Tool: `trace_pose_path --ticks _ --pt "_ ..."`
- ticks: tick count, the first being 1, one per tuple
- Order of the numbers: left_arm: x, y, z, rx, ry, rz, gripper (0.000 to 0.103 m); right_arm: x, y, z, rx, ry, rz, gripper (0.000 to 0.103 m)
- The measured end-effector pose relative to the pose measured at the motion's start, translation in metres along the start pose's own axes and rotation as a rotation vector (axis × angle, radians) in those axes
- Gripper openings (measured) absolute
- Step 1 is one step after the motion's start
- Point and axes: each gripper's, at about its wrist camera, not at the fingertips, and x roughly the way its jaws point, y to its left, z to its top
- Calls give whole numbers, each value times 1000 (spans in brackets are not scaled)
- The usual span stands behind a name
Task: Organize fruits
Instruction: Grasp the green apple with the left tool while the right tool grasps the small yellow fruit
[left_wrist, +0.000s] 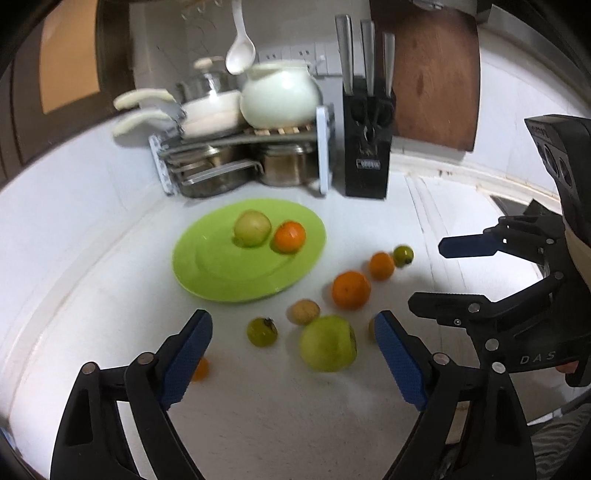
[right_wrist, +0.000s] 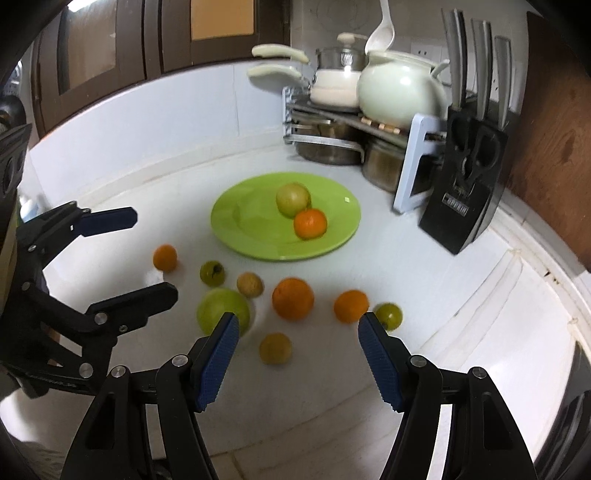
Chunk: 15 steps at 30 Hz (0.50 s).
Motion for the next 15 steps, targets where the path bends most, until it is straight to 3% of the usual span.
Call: trace_pose_path --ticks 15 --pt "44 6 -13 -59 127 -150 75 49 2 -16 -5 126 61 57"
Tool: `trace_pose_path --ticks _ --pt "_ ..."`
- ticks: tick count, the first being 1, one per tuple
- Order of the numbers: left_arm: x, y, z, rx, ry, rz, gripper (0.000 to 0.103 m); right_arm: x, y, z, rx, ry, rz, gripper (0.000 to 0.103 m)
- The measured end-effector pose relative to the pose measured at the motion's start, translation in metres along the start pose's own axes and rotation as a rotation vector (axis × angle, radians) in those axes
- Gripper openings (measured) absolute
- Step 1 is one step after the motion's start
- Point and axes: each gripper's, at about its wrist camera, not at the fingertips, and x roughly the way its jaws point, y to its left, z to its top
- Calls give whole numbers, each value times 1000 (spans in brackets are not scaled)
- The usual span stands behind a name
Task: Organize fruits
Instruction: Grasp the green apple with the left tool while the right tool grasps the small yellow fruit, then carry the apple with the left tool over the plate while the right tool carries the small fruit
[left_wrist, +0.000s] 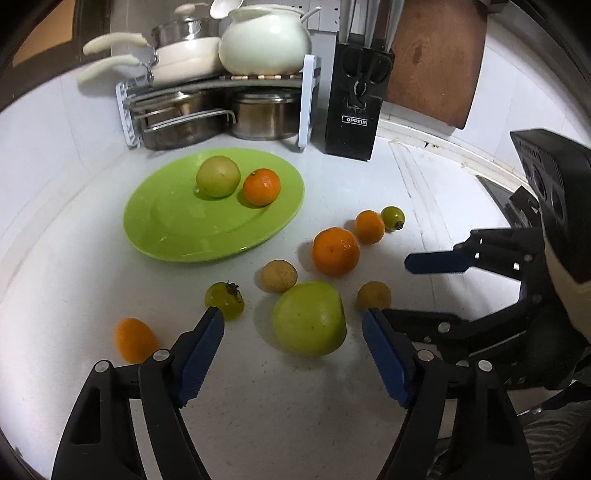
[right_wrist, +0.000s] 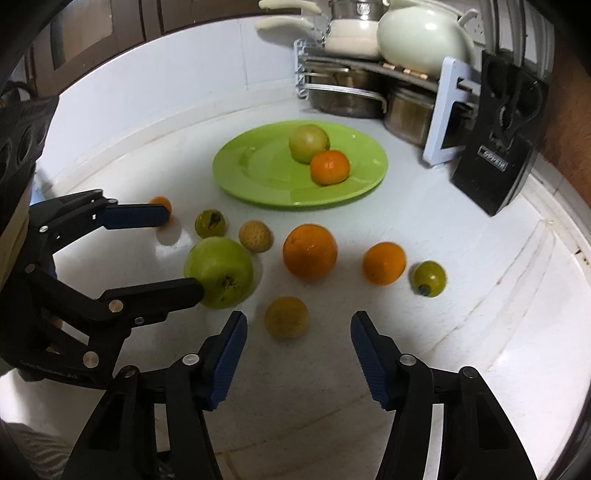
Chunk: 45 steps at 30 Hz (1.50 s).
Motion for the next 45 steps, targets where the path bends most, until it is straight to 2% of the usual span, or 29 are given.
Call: trace_pose_path --ticks 17,22,27,29,36,45 --pt "27 8 0 -83 73 -77 57 20 -4 0 25 37 34 44" --pt "31 8 1 -94 85 -110 47 22 -5 1 27 38 44 42" --pt "30 5 1 -94 88 -88 47 24 -6 3 28 33 62 37" --pt "27 4 0 -94 79 -62 46 24 -5 3 27 33 70 30" --pt "17 5 -3 -105 54 11 45 17 -5 -1 35 13 65 30" --pt "-2 -1 -8 -118 13 61 45 2 -5 0 46 -24 66 30"
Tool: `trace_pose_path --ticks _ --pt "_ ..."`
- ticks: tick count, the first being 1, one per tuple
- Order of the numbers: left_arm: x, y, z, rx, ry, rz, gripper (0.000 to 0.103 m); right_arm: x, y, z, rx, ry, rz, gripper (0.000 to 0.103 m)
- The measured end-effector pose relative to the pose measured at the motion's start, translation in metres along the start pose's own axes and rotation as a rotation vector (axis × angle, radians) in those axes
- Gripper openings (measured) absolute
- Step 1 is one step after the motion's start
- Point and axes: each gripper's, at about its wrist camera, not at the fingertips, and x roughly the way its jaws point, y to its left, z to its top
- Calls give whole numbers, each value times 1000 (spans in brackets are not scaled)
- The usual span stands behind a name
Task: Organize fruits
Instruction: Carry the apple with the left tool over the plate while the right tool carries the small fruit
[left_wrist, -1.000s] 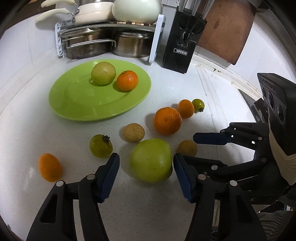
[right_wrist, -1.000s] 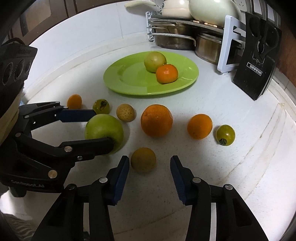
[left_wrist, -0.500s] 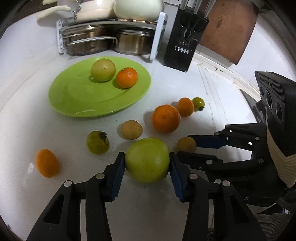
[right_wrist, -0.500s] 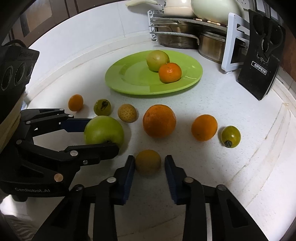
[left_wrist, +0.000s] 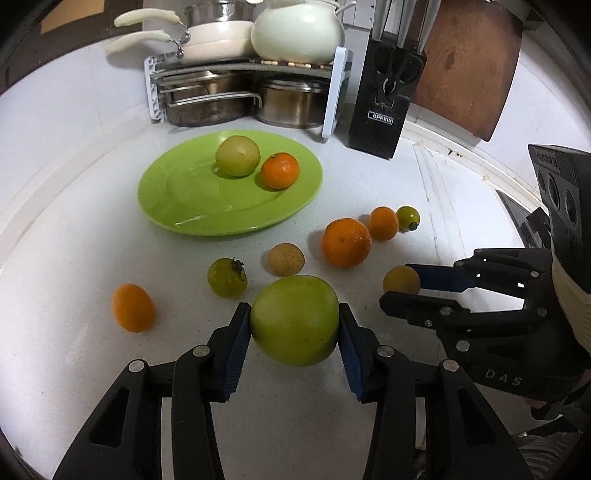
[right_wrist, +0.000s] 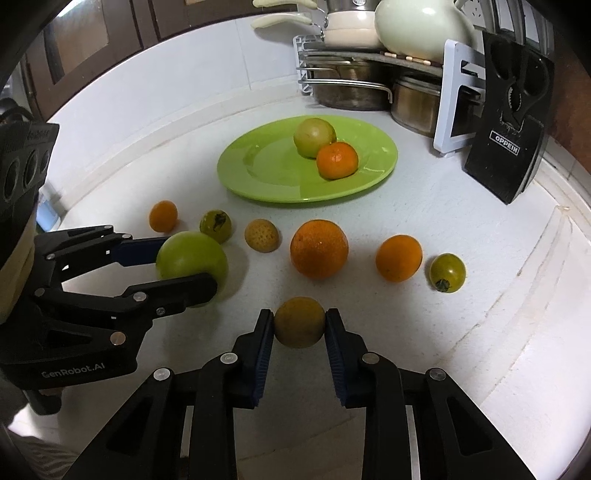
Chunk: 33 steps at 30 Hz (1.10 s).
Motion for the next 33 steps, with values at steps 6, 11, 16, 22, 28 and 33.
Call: trace_pose_path --ticks 6,11,16,22,28,33 --pt "-15 -2 0 -23 -41 16 45 -13 1 3 -6 -36 -8 30" --pt "-26 -2 2 -38 -76 27 45 -27 2 8 -18 -78 -21 30" --pt "-37 -1 8 -47 -111 42 45 -38 3 16 -24 -117 -29 30" --pt "-46 2 20 -54 -151 71 45 -45 4 29 -32 -155 -29 30" --pt "-48 11 32 -53 -175 101 45 -44 6 49 -48 -184 -29 30" --pt "-46 17 47 -52 -185 117 45 -40 5 66 -55 -203 -33 30"
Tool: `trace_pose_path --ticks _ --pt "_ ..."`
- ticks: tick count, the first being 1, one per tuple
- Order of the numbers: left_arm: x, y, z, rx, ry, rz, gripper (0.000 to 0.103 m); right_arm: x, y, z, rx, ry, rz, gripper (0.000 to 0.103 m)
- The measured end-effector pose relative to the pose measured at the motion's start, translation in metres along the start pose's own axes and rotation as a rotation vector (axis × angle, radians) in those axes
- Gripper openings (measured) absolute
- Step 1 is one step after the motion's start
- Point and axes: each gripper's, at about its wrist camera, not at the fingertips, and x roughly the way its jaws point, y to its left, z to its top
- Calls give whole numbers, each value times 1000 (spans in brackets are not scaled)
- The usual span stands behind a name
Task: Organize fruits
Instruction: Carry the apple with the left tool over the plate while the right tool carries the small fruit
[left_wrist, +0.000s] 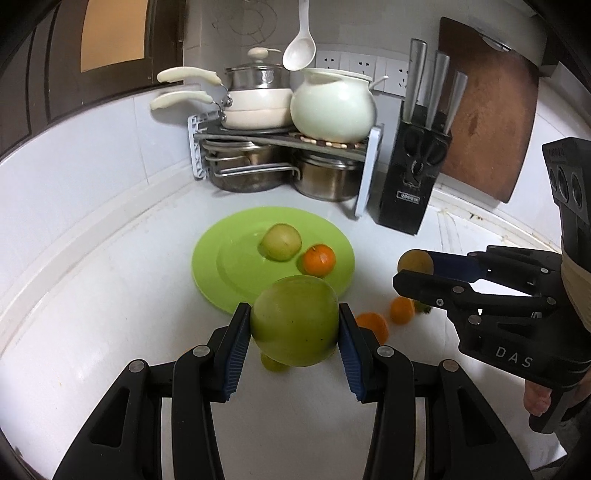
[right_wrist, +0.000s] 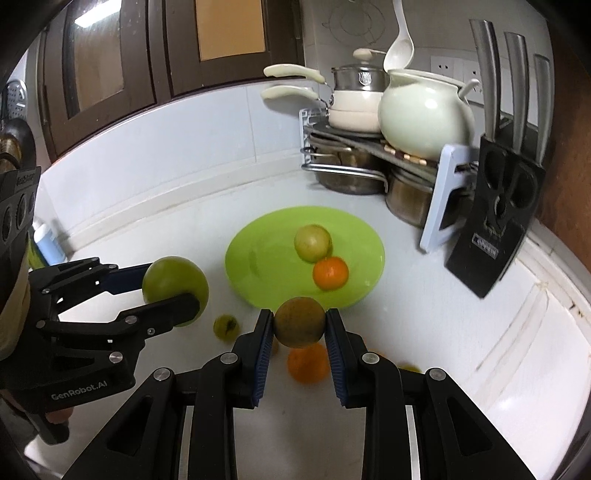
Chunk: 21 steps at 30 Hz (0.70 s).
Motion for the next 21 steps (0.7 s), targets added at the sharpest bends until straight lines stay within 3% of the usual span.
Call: trace_pose_path --ticks 10,21 --pt "16 9 35 10 -21 20 45 19 -12 39 -20 -19 -3 30" --pt "60 32 75 6 1 37 45 72 -24 76 -14 41 16 30"
